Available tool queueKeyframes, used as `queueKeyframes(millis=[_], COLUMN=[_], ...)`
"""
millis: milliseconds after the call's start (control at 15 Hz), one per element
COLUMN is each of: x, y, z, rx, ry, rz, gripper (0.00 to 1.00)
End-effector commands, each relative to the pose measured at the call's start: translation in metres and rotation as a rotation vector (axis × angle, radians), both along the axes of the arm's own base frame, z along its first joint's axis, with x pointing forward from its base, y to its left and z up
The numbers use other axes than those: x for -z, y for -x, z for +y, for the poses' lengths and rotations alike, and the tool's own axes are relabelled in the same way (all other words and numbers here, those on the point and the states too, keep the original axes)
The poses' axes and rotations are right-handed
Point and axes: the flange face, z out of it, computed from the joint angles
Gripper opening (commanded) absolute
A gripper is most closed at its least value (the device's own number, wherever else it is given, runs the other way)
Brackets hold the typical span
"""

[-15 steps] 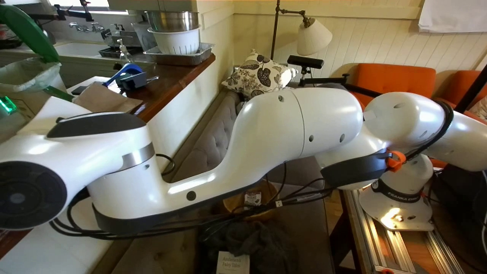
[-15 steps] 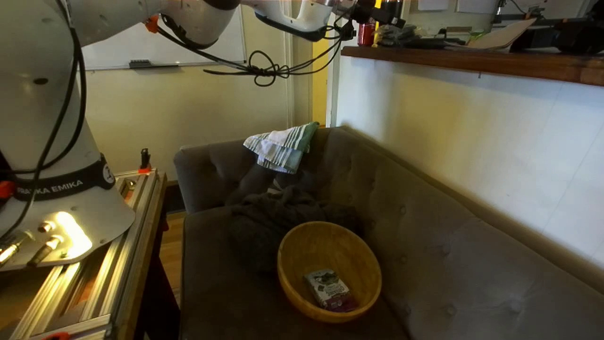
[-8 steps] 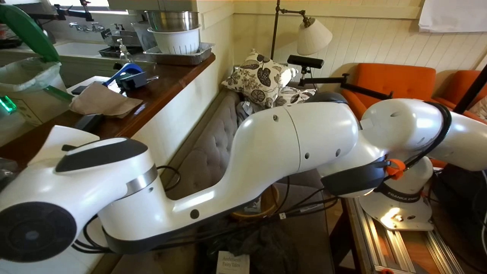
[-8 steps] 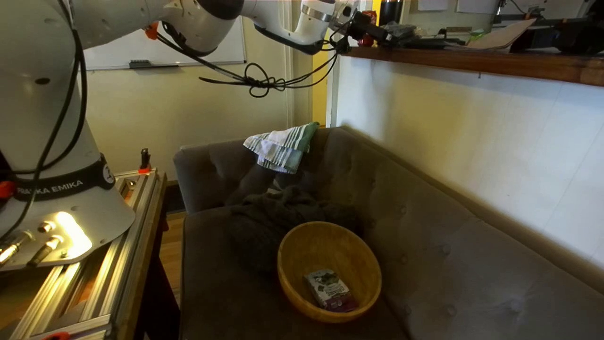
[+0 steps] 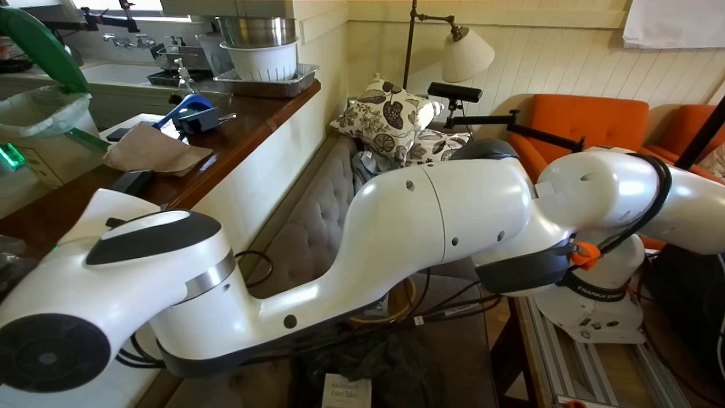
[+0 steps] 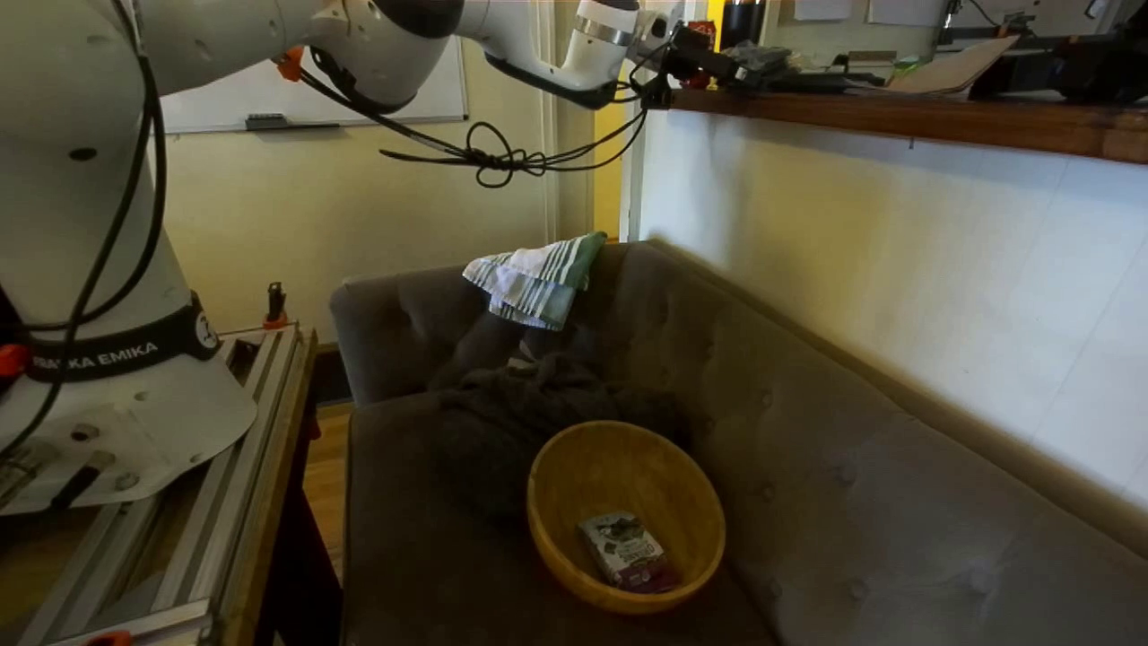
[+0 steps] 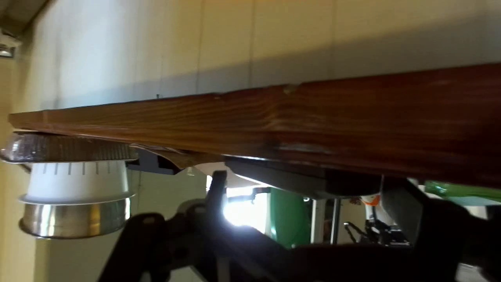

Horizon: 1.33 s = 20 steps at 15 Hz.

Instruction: Remove the black remote from the top counter and put it in the wooden bowl

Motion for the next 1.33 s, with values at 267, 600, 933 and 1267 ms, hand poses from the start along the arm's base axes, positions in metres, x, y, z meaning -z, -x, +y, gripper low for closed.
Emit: queueKeyframes(millis=[267,600,933,1267], x=[0.006,0.009,0.011,0.013], y=[0.006,0.010,0.007,0.006], z=[-0.032,-0.015,0.017,0.010], rx=[0.257,0.213,0.022,0.042], ry=[0.012,0.053,0.001,0.001], rz=[-0.085,-0.141,-0.131,-0.103], gripper=[1.00,1.00,1.00,1.00])
